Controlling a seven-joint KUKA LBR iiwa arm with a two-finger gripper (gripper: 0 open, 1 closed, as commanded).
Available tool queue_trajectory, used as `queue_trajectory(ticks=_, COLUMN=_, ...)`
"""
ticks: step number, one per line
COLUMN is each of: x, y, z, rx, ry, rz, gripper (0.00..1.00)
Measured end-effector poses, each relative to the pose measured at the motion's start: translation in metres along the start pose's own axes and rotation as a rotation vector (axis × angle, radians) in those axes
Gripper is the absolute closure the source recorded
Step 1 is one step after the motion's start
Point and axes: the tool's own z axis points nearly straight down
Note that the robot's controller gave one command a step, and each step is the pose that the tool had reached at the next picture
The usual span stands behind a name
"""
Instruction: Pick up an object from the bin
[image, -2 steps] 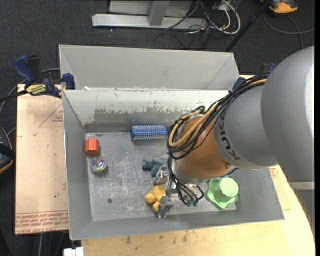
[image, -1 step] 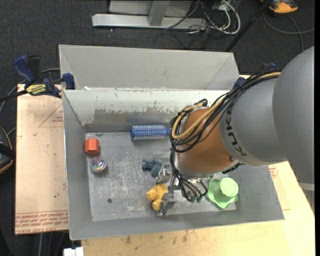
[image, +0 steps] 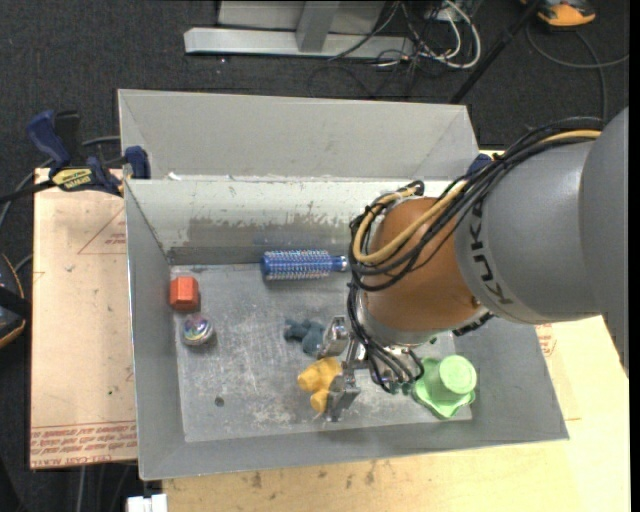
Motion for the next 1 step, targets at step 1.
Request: queue_trajectory(ticks=1, x=-0.0021, y=0.0005, z=-0.0512, rx=0.0, ry=-0.003, rz=-0.001, gripper=1.0)
